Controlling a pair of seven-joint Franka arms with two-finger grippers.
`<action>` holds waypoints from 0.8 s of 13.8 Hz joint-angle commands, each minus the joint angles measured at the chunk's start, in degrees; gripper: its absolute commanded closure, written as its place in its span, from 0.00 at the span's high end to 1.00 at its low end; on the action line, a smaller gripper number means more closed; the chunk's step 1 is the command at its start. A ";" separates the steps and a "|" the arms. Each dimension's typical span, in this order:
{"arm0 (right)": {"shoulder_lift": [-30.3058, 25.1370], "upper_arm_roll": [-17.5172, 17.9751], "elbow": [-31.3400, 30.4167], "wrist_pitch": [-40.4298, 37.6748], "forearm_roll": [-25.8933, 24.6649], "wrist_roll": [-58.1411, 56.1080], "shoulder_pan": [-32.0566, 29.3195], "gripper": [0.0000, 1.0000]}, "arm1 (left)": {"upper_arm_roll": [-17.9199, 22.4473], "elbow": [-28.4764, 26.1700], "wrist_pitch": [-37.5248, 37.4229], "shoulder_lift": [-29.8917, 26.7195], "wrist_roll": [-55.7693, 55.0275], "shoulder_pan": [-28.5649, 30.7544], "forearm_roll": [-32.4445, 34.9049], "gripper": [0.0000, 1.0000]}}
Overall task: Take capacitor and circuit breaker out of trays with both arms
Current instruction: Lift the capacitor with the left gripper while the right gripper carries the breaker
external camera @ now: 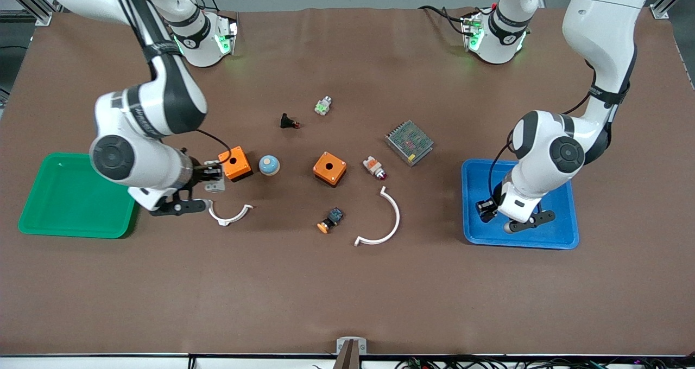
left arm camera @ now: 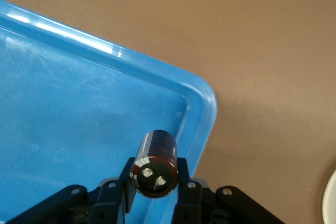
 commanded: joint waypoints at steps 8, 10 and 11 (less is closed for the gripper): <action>5.26 -0.56 -5.12 15.94 1.29 16.26 10.34 0.23 | 0.05 3.55 -0.84 -0.22 -1.18 -4.85 1.04 0.00; 6.22 -0.65 -5.03 18.13 1.29 19.59 11.92 0.23 | 0.05 5.56 -0.84 0.13 -1.27 -7.39 0.96 0.00; 7.10 -0.65 -5.03 19.45 1.29 21.44 12.89 0.23 | 0.05 6.62 -0.84 0.57 -1.35 -8.45 0.96 0.00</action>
